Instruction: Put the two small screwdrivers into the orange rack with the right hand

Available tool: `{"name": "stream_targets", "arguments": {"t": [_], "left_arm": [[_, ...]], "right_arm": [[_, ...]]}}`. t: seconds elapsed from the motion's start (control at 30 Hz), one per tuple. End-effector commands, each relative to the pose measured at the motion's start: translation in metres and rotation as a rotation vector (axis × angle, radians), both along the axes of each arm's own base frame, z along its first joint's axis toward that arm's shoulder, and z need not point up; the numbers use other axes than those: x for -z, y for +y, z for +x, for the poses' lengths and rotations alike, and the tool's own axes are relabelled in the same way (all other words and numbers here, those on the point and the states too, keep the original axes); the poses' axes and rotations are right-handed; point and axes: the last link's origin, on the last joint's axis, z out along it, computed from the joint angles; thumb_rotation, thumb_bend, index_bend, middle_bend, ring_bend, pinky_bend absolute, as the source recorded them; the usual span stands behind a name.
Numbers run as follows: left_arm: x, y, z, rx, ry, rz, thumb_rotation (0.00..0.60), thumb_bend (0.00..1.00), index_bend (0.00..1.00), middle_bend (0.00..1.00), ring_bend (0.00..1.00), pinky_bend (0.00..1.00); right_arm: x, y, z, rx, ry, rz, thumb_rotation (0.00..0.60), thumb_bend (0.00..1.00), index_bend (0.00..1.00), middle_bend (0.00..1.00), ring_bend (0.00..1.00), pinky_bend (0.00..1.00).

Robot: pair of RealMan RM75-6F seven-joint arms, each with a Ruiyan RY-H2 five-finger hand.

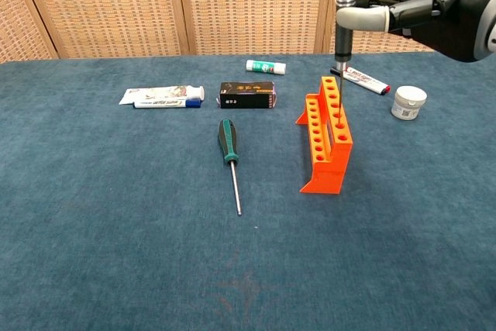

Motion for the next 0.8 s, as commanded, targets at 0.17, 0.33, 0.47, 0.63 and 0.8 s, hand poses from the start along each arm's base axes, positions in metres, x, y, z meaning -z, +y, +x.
{"name": "stream_targets", "arguments": {"t": [0.17,0.33,0.47,0.63,0.8], "left_arm": [[0.0004,0.0002,-0.0004,-0.002,0.001,-0.001,0.6,0.0,0.0,0.0,0.0,0.0],[0.0,0.0004,-0.0006,-0.002,0.0,0.0,0.6,0.0,0.0,0.0,0.0,0.0],[-0.0003,0.0003,-0.0008,-0.002,-0.001,0.0,0.6,0.0,0.0,0.0,0.0,0.0],[-0.0004,0.0001,-0.0009,-0.002,-0.001,0.0,0.6,0.0,0.0,0.0,0.0,0.0],[-0.0003,0.0004,-0.0007,-0.002,0.0,0.0,0.6,0.0,0.0,0.0,0.0,0.0]], "right_arm": [[0.0021,0.0005,-0.0022,0.001,0.007,0.013,0.6,0.38,0.62,0.02,0.0,0.05],[0.0036,0.0015,-0.0022,-0.002,0.011,0.018,0.6,0.38,0.62,0.02,0.0,0.05],[0.0048,0.0022,-0.003,-0.004,0.015,0.02,0.6,0.38,0.62,0.02,0.0,0.05],[0.0067,0.0021,-0.0057,0.003,0.017,0.026,0.6,0.38,0.62,0.02,0.0,0.05],[0.0079,0.0021,-0.0081,0.006,0.021,0.031,0.6,0.38,0.62,0.02,0.0,0.05]]}}
